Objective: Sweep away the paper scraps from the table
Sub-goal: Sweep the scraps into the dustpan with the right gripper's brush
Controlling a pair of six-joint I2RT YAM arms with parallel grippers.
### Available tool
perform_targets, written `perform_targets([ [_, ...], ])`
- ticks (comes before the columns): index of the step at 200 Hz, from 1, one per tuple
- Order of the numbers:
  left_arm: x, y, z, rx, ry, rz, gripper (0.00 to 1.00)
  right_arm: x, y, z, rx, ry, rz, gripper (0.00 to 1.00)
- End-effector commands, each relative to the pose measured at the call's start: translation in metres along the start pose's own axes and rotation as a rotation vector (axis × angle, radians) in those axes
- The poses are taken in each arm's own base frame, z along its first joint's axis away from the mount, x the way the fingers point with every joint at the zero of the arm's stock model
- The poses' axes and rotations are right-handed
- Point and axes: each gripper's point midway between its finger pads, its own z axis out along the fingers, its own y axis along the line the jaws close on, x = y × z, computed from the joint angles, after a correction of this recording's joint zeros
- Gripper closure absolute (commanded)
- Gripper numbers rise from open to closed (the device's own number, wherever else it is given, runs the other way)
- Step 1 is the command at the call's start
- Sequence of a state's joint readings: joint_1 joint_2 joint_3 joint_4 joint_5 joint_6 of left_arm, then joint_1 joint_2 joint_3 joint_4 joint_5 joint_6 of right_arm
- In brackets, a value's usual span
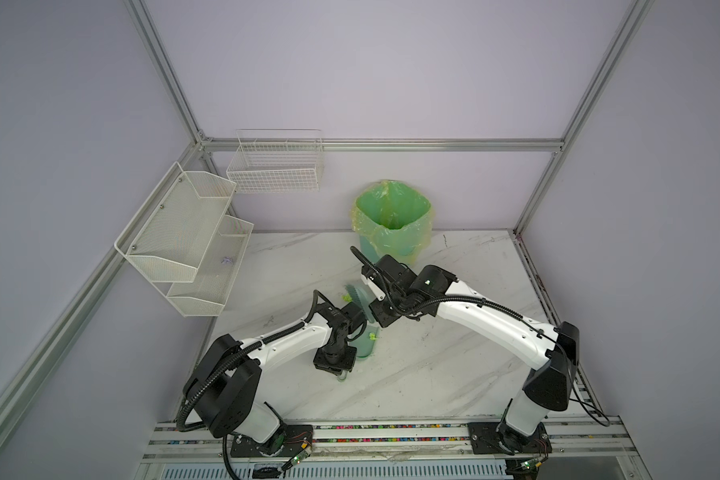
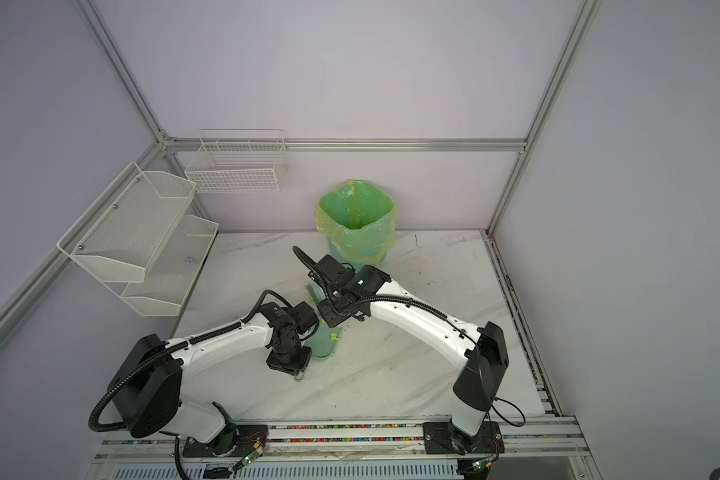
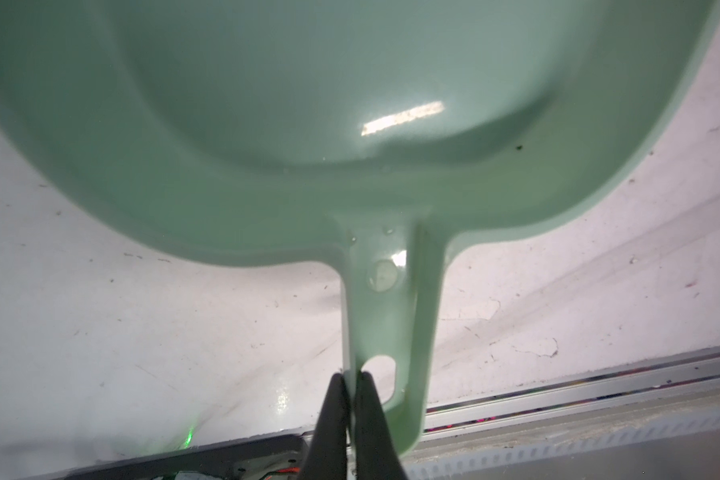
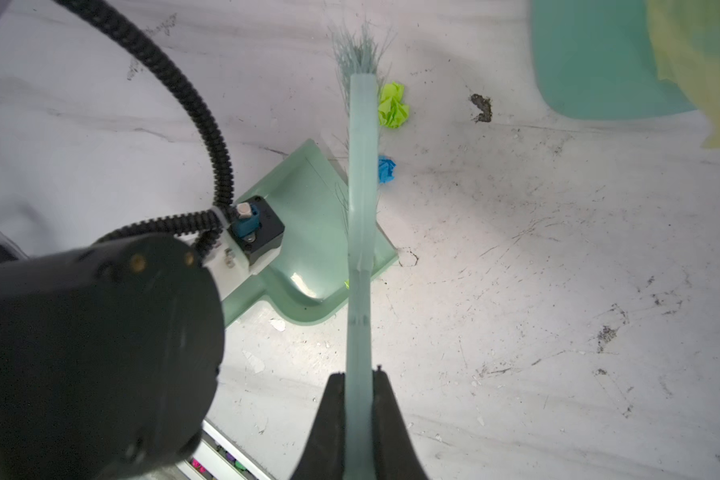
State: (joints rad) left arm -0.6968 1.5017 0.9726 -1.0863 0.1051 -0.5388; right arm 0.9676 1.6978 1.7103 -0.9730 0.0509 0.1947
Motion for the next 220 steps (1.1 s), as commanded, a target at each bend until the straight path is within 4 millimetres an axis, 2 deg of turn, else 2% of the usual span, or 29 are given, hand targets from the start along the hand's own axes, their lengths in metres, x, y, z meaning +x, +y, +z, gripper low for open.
perform_targets([
  [1,-0.004,-0.006,-0.016,0.058,-0.034,0.01,1.0,0.003,-0.009,0.007,0.057,0.005,0.047,1.0],
  [36,0.006,-0.004,-0.028,0.061,-0.019,0.007,1.0,0.0,-0.024,0.022,0.113,0.021,0.072,1.0],
  [41,0.008,-0.005,-0.037,0.081,-0.05,0.009,1.0,-0.001,-0.026,0.024,0.122,0.02,0.072,1.0],
  [65,0.016,-0.007,-0.045,0.116,-0.048,0.004,1.0,-0.011,-0.037,0.036,0.18,0.012,0.04,1.0],
  [106,0.031,-0.003,-0.032,0.139,0.015,-0.012,1.0,-0.04,-0.035,0.057,0.207,-0.023,-0.037,1.0],
  [131,0.036,0.005,-0.026,0.128,0.036,-0.034,1.0,-0.053,-0.042,0.065,0.264,-0.045,-0.072,1.0],
  [180,0.04,0.014,-0.021,0.113,0.067,-0.062,1.0,-0.048,-0.041,0.087,0.265,-0.014,-0.154,1.0],
  [220,0.037,0.018,-0.017,0.101,0.071,-0.074,1.0,-0.03,-0.015,0.093,0.138,0.009,-0.228,1.0],
])
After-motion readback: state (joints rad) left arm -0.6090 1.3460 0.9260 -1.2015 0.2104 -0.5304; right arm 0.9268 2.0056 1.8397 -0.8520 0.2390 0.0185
